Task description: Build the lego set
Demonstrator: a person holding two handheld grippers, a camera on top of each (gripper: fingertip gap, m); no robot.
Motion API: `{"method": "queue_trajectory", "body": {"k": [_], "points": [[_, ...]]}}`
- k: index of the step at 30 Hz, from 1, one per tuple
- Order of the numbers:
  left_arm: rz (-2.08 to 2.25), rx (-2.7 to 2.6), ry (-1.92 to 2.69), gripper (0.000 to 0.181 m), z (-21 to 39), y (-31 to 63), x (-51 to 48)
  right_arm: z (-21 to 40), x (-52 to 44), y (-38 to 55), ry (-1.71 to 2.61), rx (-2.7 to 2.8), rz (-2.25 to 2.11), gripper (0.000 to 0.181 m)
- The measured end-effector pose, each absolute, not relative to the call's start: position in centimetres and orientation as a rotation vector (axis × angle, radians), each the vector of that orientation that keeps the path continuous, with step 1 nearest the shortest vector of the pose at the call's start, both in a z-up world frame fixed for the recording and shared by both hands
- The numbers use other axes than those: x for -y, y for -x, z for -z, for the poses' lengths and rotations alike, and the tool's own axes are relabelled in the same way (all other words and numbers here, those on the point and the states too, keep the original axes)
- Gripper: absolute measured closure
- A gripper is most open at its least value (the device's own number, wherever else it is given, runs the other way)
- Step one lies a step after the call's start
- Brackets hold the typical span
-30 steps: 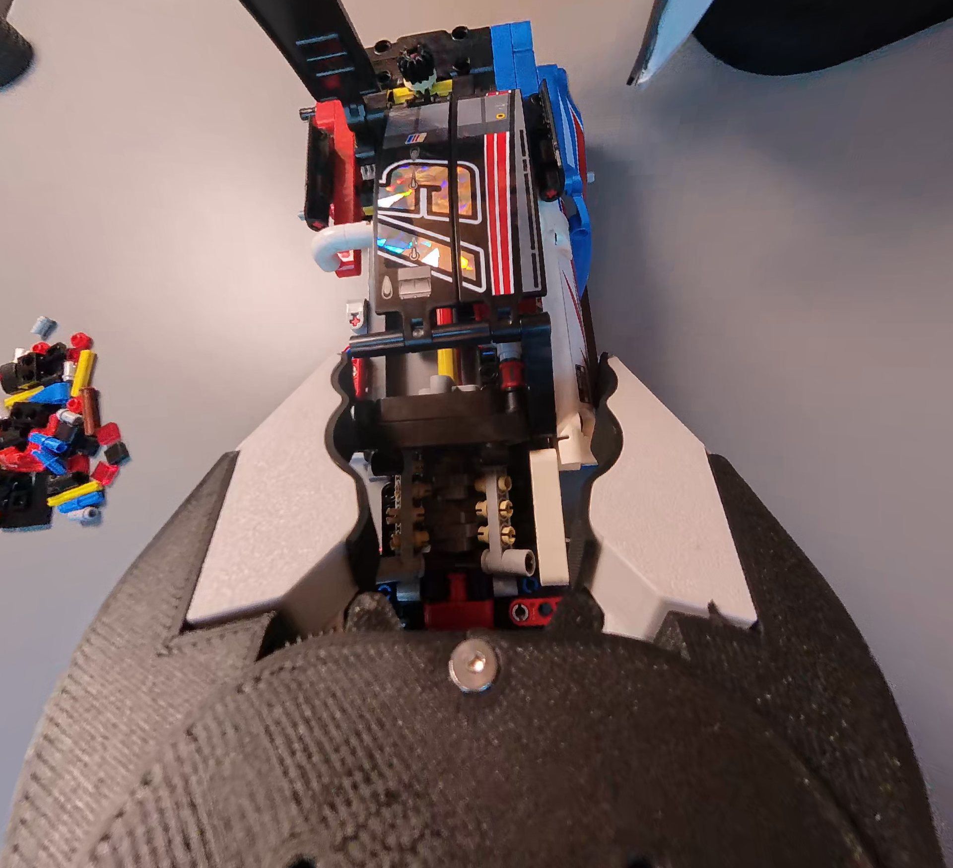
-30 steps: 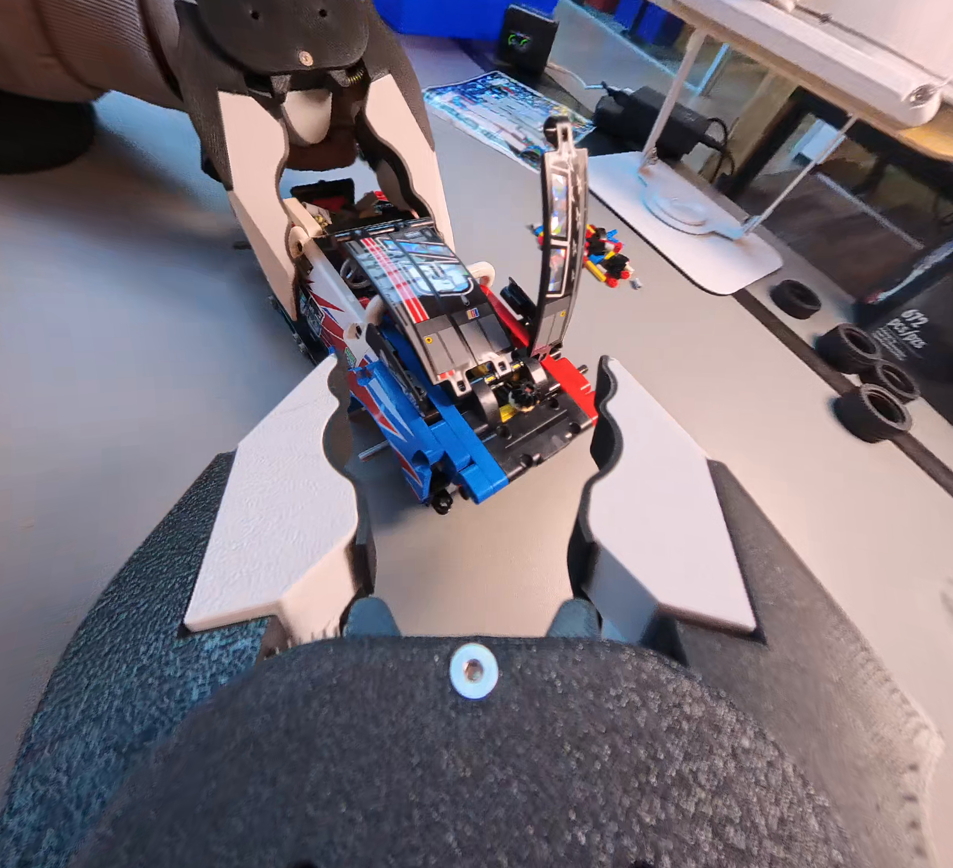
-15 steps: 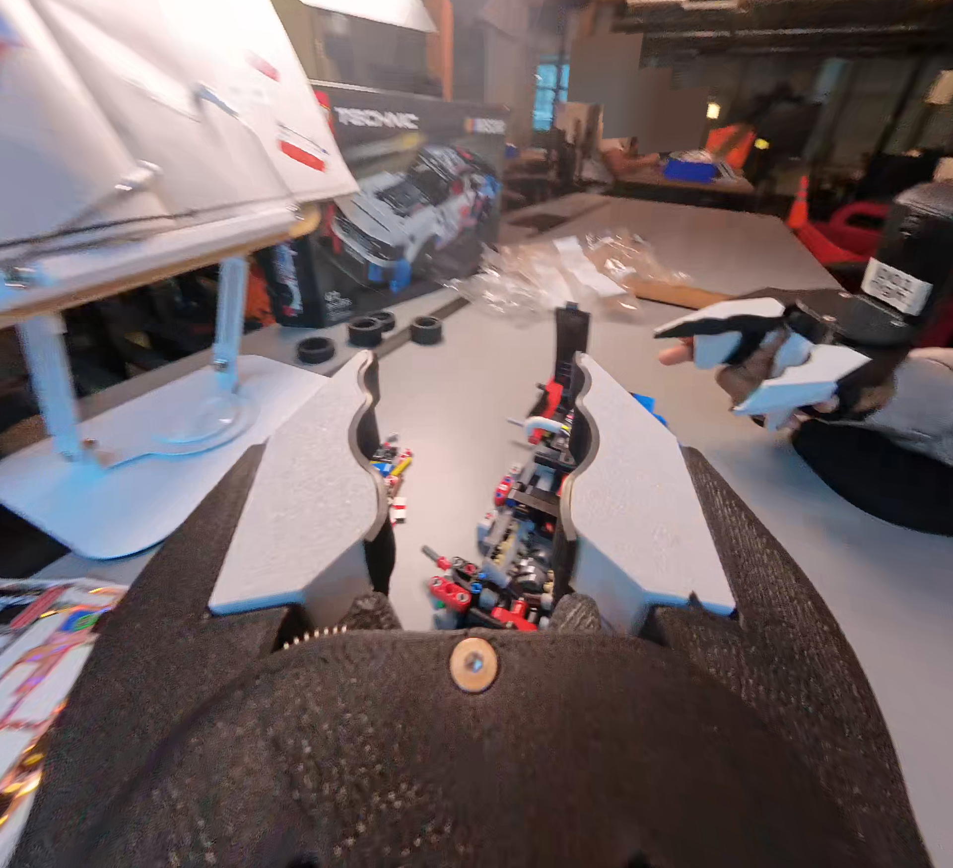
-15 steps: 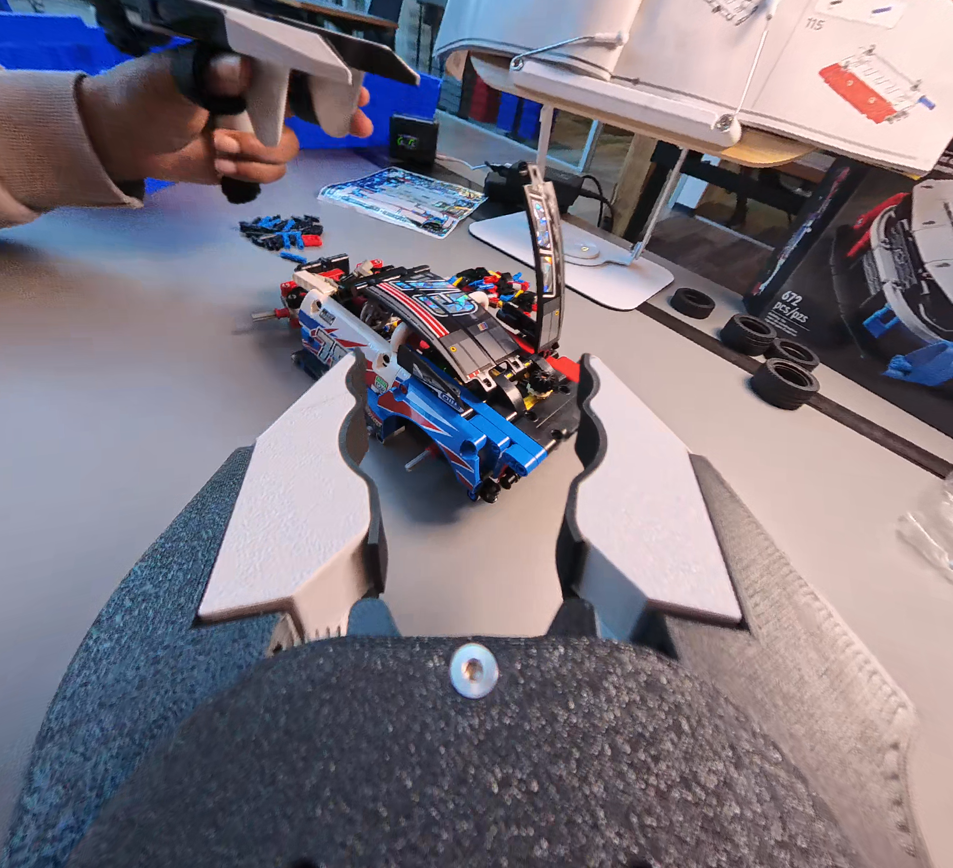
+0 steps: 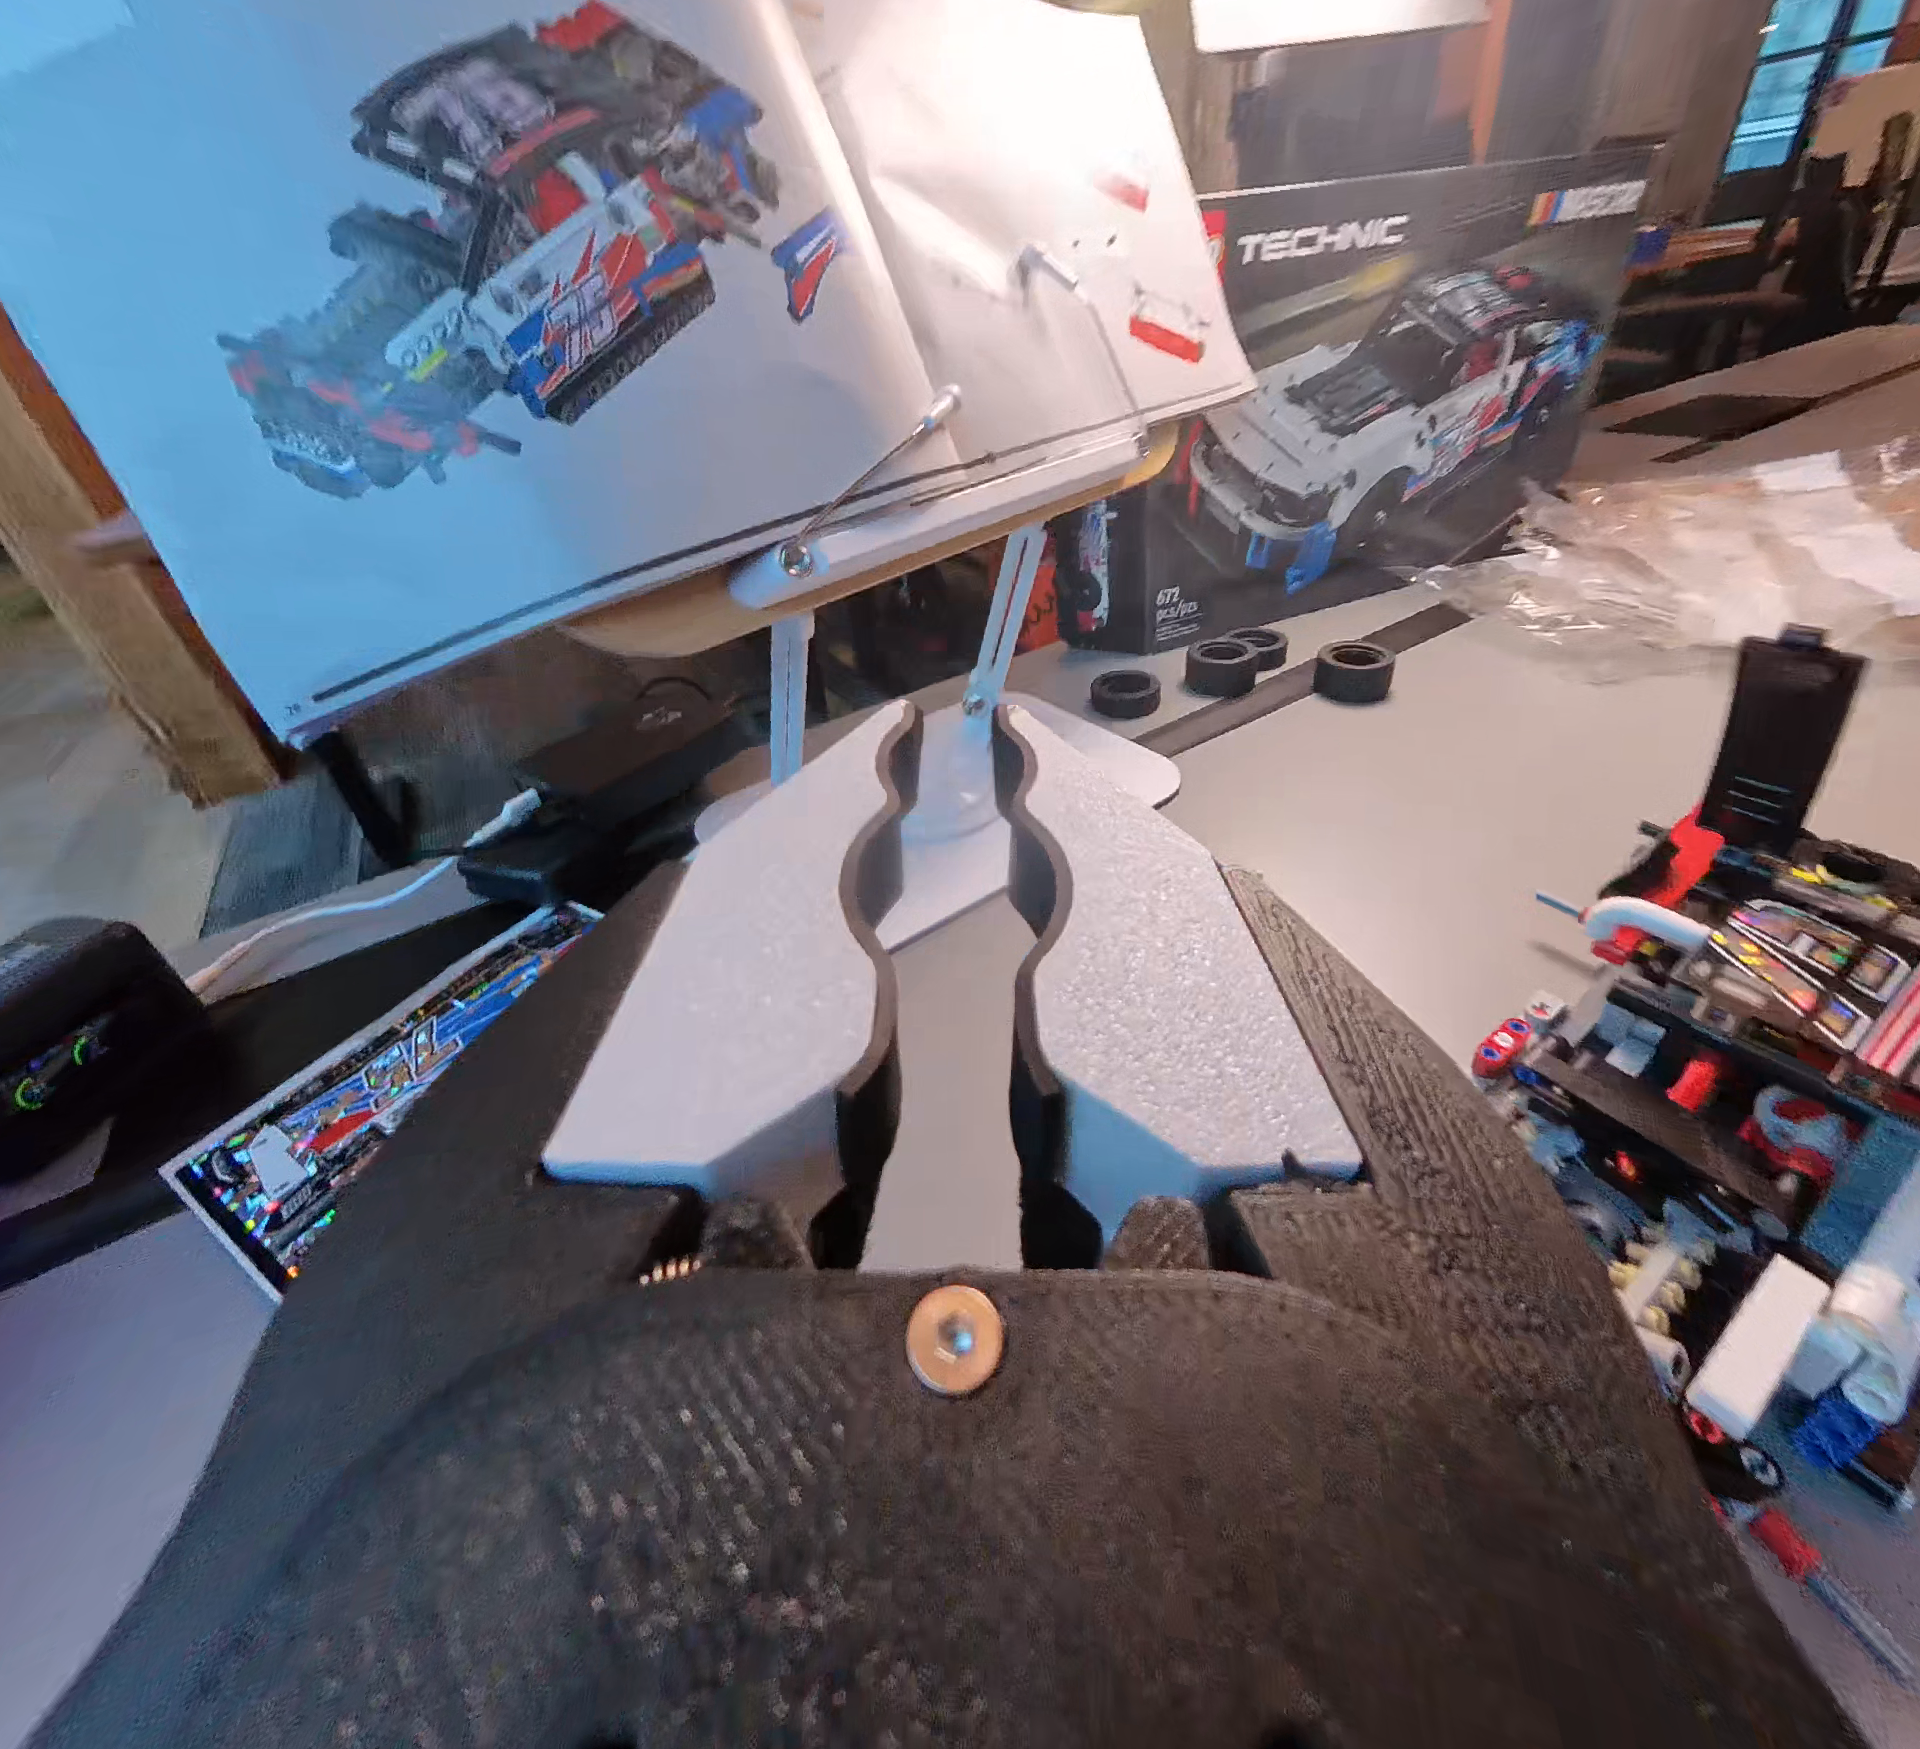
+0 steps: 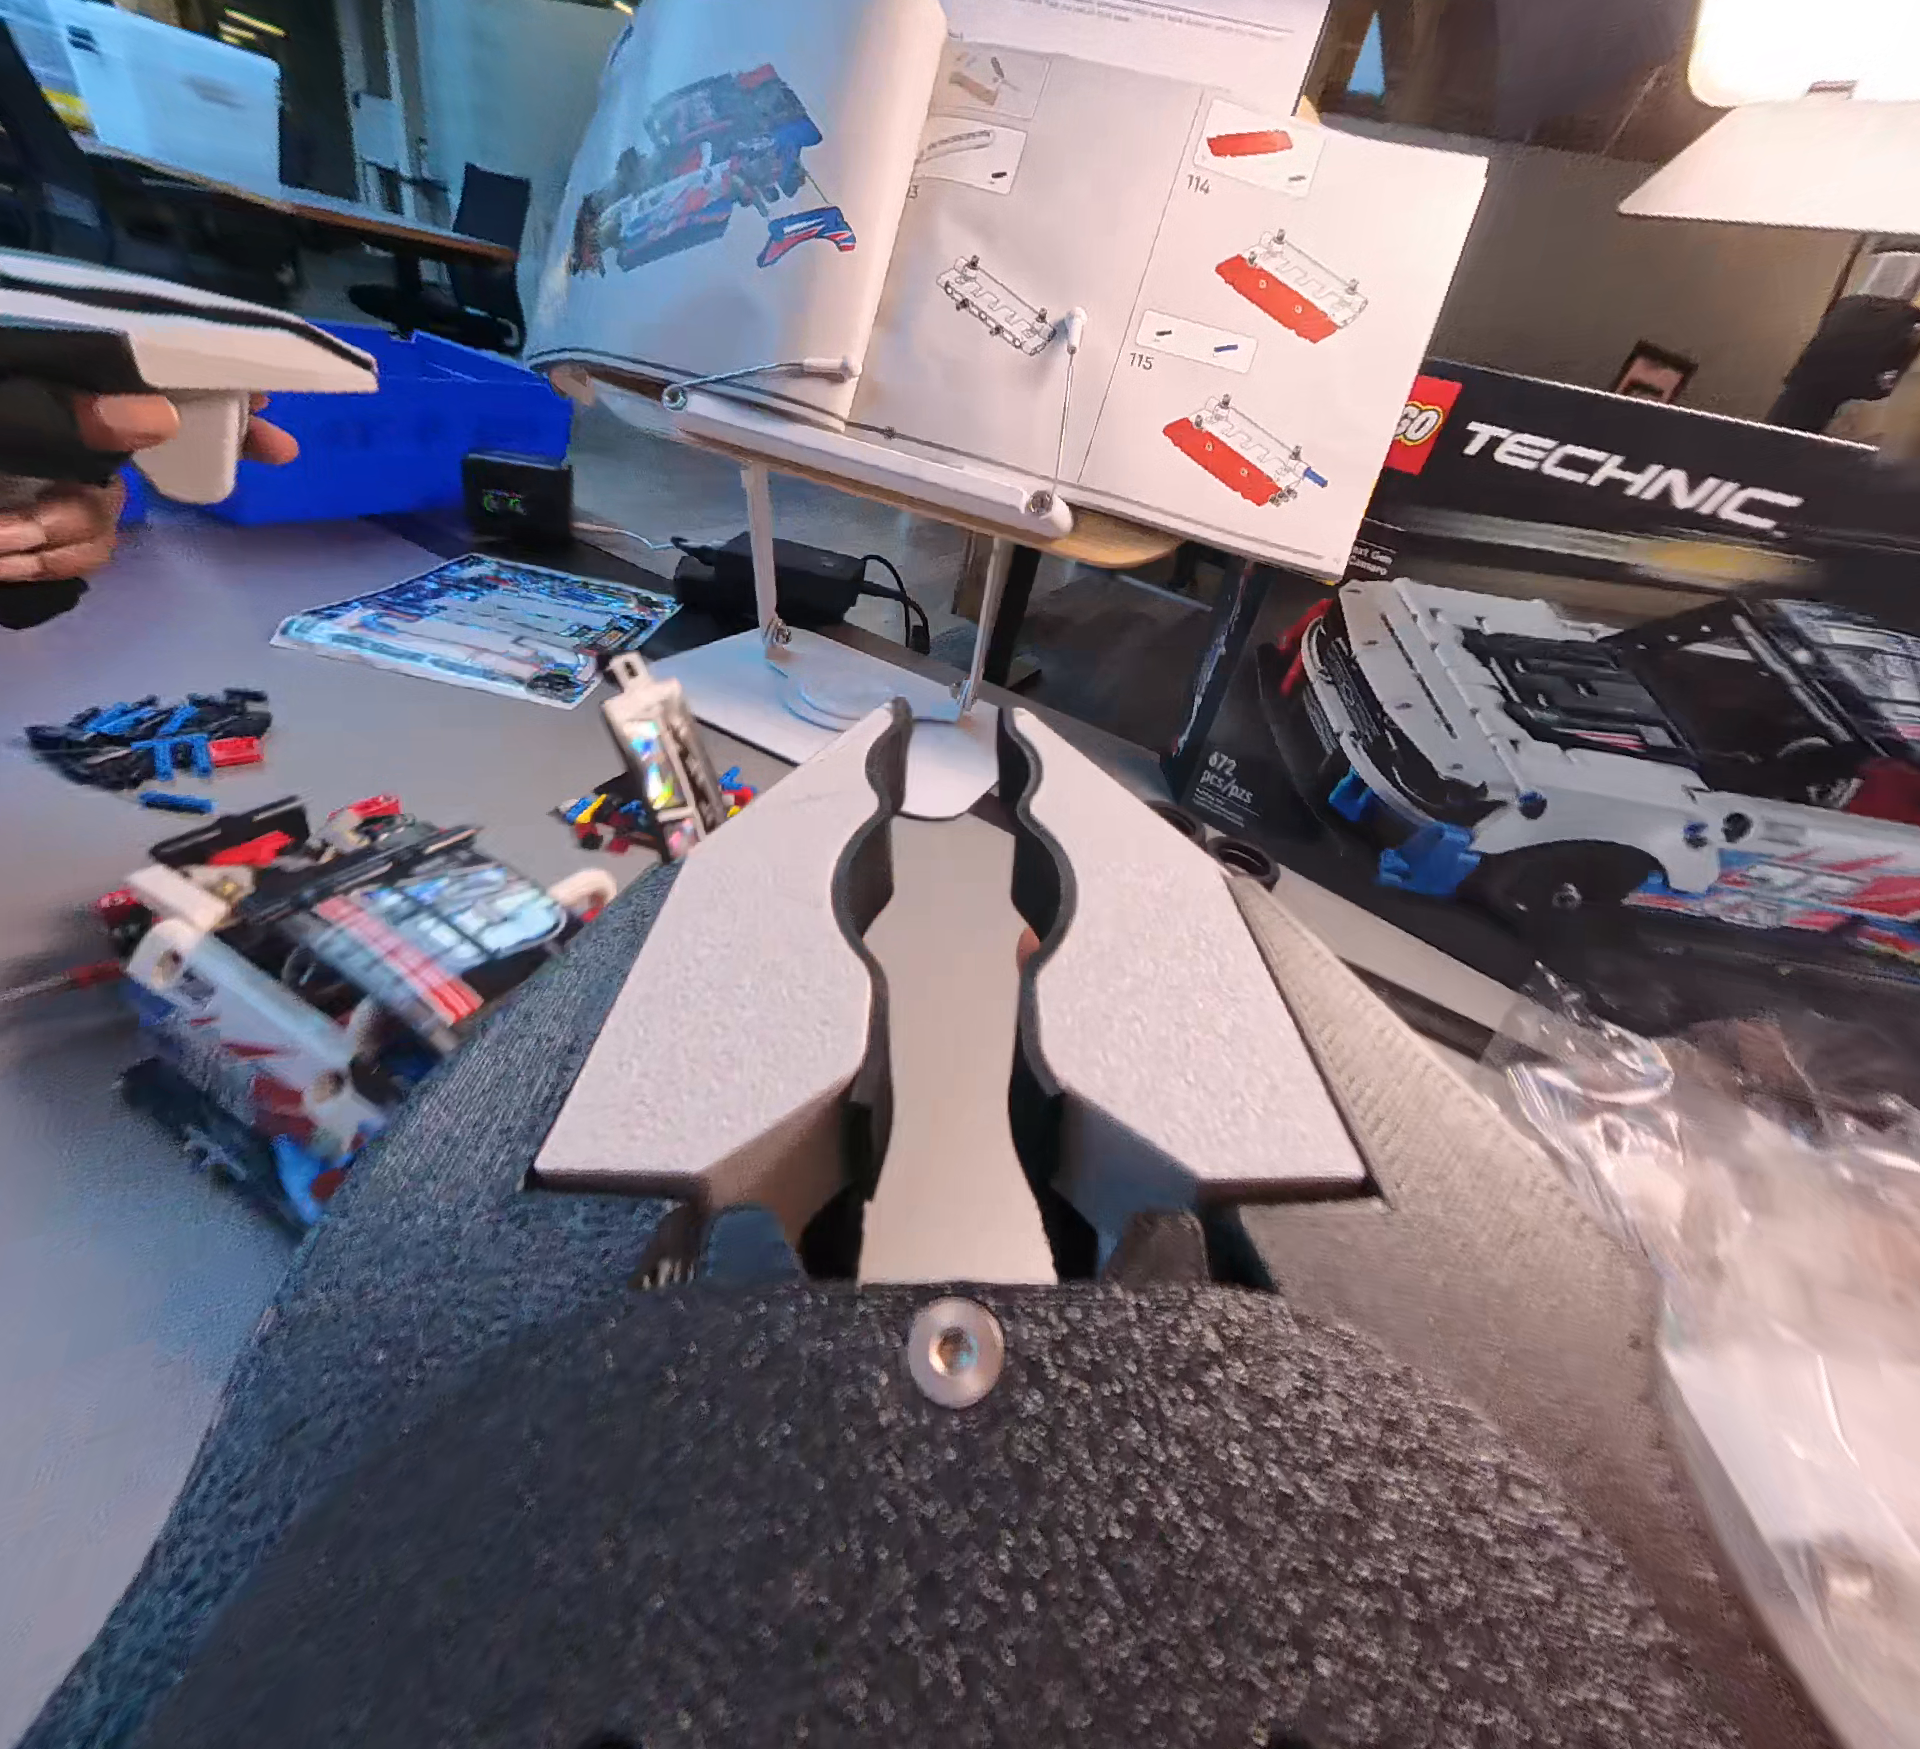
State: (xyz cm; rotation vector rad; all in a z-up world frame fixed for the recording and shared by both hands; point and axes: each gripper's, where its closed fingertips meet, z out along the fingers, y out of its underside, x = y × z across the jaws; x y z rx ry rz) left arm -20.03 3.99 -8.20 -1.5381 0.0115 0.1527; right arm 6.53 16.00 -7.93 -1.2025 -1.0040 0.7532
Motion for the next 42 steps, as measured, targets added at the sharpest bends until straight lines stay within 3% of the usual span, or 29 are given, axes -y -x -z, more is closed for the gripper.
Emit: {"method": "queue_trajectory", "body": {"k": [2,5,8,10,13,18,20,38,42], "points": [[-0.099,0.077,1.582,0.154,8.2,21.4,-5.9,7.0,-19.1,-3.7,1.27,1.002,-0.826,0.15],[-0.047,0.2,1.504,0.15,6.2,23.9,-8.1,7.5,-25.1,1.6,1.405,0.939,-1.019,0.13],[-0.011,0.263,1.466,0.146,5.1,25.1,-10.0,9.7,-29.9,7.8,1.557,0.846,-1.291,0.096],[-0.019,0.263,1.43,0.147,4.5,25.1,-10.4,9.6,-32.0,10.9,1.551,0.724,-1.467,0.087],[-0.067,0.217,1.433,0.147,4.8,24.7,-10.1,8.2,-33.7,14.0,1.462,0.613,-1.641,0.091],[-0.088,0.199,1.457,0.147,6.2,25.3,-10.1,7.9,-34.0,15.0,1.481,0.52,-1.693,0.135],[-0.093,0.198,1.457,0.147,6.4,25.5,-10.2,8.1,-32.8,14.0,1.444,0.517,-1.625,0.14],[-0.115,0.125,1.468,0.149,6.6,23.8,-10.5,8.1,-31.8,13.2,1.445,0.644,-1.57,0.142],[-0.151,0.061,1.47,0.155,5.9,22.6,-11.2,8.0,-31.4,11.7,1.449,0.687,-1.497,0.134]]}}
